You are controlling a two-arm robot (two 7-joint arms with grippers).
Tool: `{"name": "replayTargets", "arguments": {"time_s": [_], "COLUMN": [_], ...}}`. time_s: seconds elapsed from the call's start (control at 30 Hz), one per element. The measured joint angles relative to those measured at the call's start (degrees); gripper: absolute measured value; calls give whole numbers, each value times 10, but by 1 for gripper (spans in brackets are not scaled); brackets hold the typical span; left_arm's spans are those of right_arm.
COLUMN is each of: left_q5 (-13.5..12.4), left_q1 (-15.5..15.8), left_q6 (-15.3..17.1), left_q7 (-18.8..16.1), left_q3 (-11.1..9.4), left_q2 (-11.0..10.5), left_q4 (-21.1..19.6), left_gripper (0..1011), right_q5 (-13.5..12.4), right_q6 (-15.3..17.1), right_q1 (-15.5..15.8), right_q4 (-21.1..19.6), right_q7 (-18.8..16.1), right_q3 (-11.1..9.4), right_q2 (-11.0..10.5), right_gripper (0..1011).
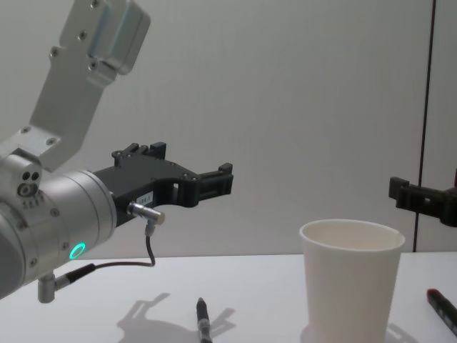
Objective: Place the pen into the pen holder.
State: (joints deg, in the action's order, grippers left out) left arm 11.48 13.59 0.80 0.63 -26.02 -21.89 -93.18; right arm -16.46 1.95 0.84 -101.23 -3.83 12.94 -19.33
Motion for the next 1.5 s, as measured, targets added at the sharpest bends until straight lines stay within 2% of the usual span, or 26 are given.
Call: {"name": "replayTargets", "arguments": {"time_s": [1.5], "left_q5": [0], "left_q1": [0], "left_q6": [0], "left_q7": [0], "left_q3": [0], "left_q2": [0], "left_q4": [0], "left_gripper": [1001], "right_q5": [0], "right_q6": [0], "right_q1": [0], "right_q4": [0], "right_q7": [0], "right_q3": [0], "right_q2": [0], "right_gripper": [1001]}}
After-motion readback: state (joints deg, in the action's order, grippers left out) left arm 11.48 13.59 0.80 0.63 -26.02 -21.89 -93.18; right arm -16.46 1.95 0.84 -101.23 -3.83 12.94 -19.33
